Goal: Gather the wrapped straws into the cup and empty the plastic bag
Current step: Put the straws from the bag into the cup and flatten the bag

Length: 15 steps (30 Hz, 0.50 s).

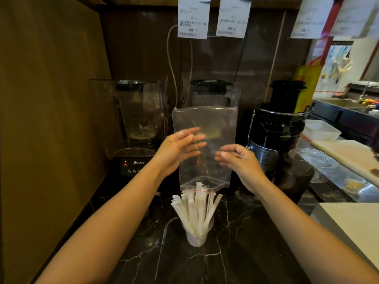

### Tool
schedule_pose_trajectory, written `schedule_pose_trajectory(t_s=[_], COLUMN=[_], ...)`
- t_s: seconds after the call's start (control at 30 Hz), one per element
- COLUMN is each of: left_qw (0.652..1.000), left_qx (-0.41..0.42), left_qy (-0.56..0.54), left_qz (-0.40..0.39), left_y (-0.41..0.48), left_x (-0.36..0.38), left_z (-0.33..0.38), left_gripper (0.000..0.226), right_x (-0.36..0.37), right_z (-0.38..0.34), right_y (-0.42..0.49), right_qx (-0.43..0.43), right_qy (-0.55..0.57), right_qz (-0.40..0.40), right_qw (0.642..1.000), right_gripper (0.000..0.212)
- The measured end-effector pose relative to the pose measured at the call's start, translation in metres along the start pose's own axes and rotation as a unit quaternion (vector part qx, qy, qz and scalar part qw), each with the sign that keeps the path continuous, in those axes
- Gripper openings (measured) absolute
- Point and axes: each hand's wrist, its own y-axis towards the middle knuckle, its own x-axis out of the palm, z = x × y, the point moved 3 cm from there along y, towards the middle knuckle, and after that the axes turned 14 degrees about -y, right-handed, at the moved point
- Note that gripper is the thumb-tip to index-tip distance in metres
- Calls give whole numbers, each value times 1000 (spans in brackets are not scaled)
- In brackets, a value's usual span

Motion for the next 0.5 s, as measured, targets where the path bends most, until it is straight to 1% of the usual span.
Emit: schedule_pose_trajectory(t_s=[0.13,0.33,0.4,0.5], left_qw=[1000,999,1000,997], left_qx=[8,-9,-24,-51], left_qy=[-16,-37,-13,39], left_qz=[-17,-5,9,47], left_y=[5,8,9,8], left_x=[21,46,53,62], left_z=[1,-16,-27,-52], left_gripper=[24,21,22,35], right_x=[-16,-42,-52,-68], right_z=[5,13,17,26], right_y=[-12,-31,-37,-47], right_qx=[21,57,71,94], right_qy=[-23,-26,-19,-31], right_qz=[30,68,89,128], right_qw=[999,996,993,987], right_gripper=[11,15,14,15])
